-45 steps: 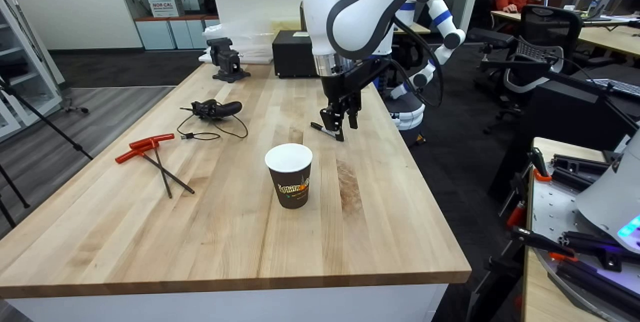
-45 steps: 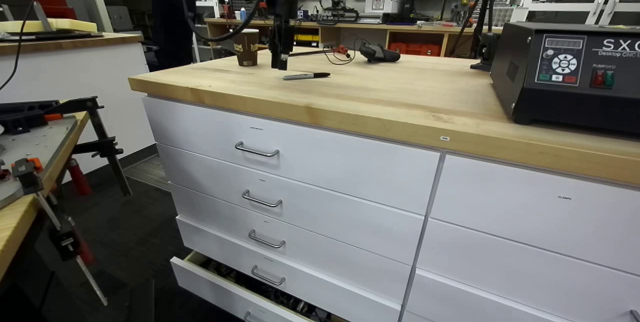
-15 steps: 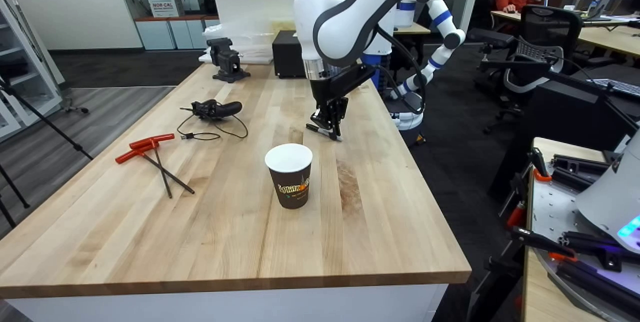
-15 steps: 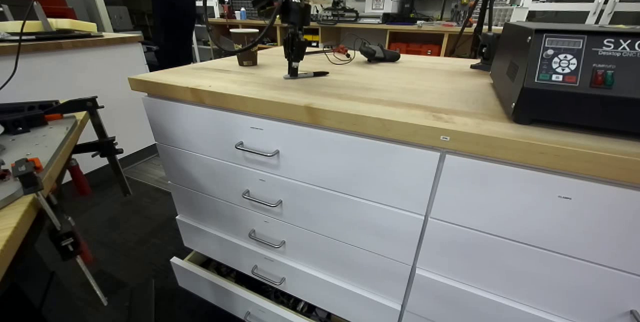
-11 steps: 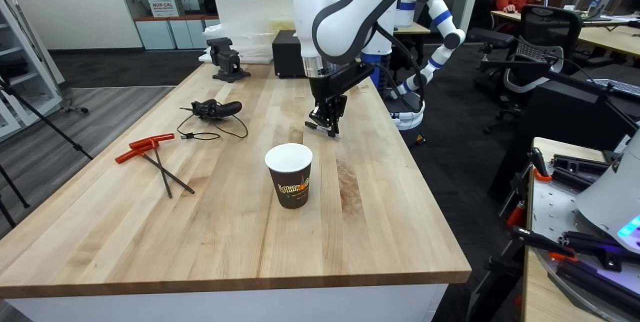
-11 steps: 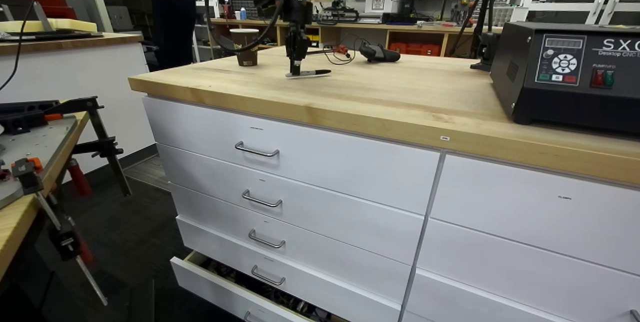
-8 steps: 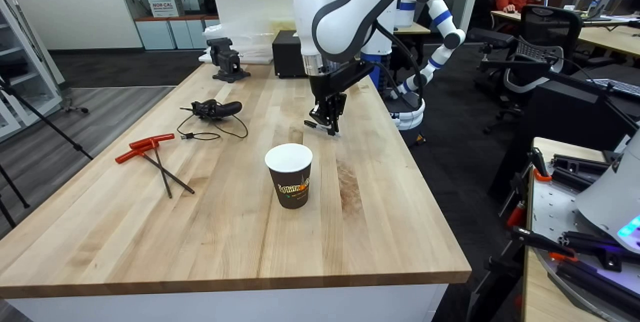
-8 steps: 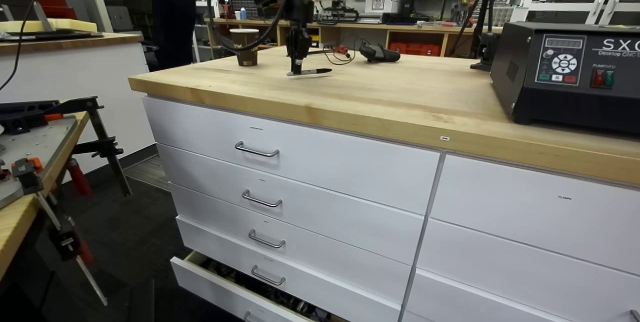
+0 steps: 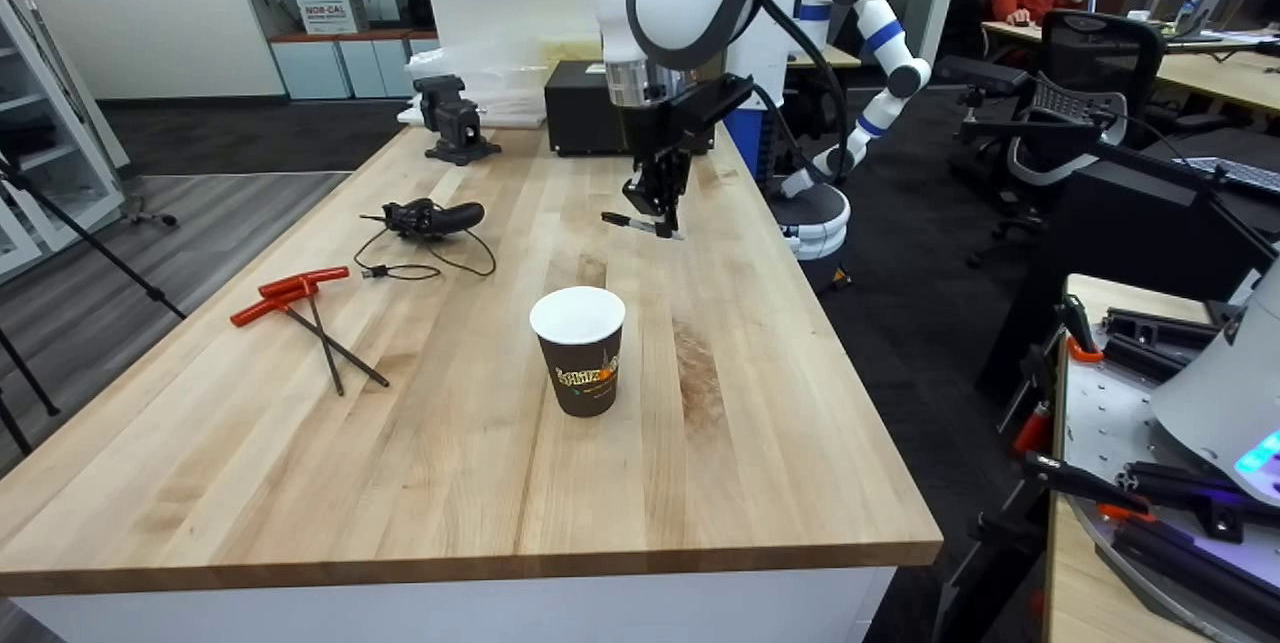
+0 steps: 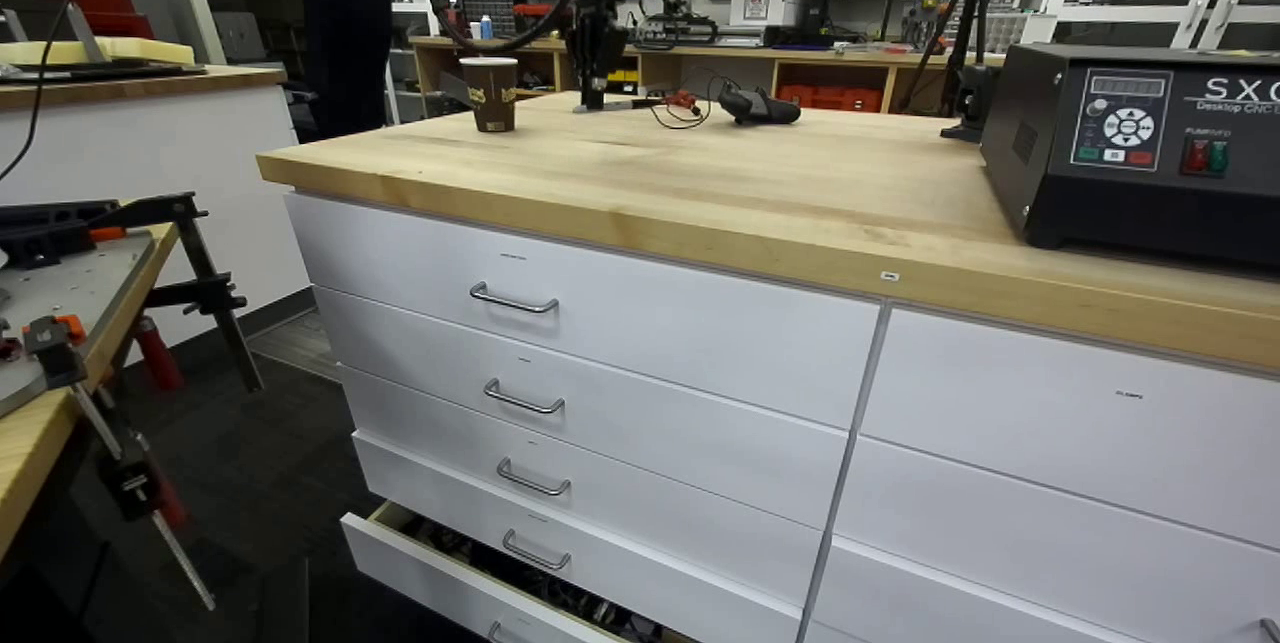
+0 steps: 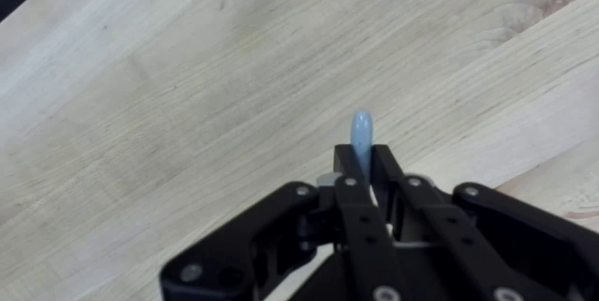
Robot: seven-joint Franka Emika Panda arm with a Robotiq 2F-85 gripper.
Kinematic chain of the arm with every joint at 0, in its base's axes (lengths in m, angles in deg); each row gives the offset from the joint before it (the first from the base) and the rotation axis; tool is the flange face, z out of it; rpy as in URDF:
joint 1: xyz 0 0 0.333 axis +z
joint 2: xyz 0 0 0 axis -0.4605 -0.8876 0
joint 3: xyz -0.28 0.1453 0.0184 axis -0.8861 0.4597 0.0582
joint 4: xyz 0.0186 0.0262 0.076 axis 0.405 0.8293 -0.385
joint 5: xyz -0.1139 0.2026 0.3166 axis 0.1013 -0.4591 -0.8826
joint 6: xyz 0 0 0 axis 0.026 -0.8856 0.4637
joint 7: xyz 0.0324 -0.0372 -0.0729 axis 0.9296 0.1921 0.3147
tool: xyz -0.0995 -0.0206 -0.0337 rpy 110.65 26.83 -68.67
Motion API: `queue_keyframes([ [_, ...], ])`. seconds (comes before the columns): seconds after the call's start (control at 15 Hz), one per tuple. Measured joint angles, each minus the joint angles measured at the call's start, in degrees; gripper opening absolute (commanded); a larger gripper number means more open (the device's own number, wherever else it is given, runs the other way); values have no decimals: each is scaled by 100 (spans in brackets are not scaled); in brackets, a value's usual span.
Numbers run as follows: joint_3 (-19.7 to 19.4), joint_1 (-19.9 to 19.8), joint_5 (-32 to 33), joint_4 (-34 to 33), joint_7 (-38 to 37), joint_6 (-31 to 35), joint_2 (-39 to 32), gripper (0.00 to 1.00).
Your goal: Put the marker inside the mug cup
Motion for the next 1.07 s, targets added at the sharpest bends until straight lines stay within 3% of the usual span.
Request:
queue_keyframes([
  [0.4,230,9,0,475,251,-237,926,3],
  [1.07,948,278,18,1483,659,-241,2103,3],
])
